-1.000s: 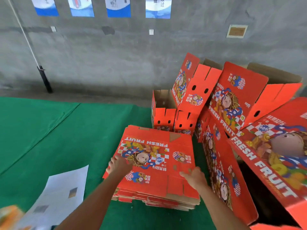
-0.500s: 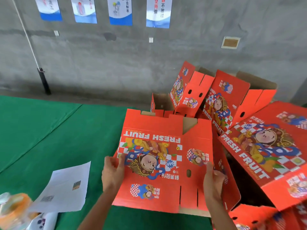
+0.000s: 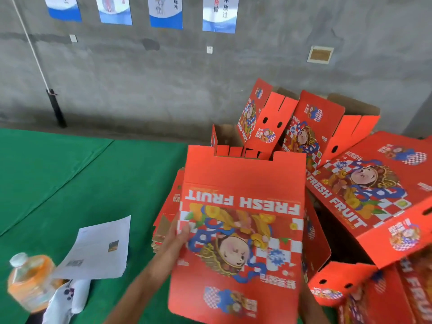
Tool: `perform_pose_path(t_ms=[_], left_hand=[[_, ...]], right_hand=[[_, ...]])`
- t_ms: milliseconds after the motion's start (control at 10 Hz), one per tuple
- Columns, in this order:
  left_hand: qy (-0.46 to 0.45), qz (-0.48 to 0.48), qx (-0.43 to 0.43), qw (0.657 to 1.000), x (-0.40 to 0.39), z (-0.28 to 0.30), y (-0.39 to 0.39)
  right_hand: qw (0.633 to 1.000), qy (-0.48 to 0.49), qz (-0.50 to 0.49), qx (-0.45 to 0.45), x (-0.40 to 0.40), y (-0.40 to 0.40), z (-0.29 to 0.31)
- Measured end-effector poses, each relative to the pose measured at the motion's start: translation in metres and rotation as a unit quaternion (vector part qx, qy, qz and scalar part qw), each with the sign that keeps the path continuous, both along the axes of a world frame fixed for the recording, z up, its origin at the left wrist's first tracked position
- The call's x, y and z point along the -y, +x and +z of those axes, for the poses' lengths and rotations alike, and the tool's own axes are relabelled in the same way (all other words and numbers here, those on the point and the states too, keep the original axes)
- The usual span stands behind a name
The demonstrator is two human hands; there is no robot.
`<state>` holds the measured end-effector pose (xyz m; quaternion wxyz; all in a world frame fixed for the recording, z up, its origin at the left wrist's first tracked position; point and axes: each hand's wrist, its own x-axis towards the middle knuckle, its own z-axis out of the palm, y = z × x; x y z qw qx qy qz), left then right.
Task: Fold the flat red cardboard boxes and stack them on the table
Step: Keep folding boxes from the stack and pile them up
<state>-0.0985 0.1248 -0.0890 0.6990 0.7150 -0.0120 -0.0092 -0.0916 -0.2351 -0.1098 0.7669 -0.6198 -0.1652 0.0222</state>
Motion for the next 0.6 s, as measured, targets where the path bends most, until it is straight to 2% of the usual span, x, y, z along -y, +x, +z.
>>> perform_pose_path(t_ms=[100,200,300,400,500,600], left_hand=[[-0.004,0.03,0.023,0.999,0.016,-0.01,-0.019],[-0.061,0.084,0.031,0.994,-0.001,-0.027,-0.032],[-0.086,0.099,0.012,0.991,-0.011,-0.037,-0.047],[-0.037,0.106,0.037,0.993,-0.001,-0.029,-0.053],[0.009,0.04,0.144,0.989,0.007,-0.009,-0.051],[0.1,-0.017,0.215,0.971,0.004,-0.001,-0.048]], right_hand=[[0.946,0.217,0.227,-0.082,0.009,0.001,-0.009],[0.98,-0.123,-0.048,-0.149,-0.022,-0.031,0.002],[0.976,-0.084,-0.128,-0.155,-0.018,-0.029,0.005],[0.981,-0.044,-0.106,-0.157,-0.024,-0.018,0.017],[0.991,-0.064,-0.084,-0.086,-0.026,-0.02,0.019],[0.988,-0.099,-0.114,-0.022,-0.021,-0.037,0.029]])
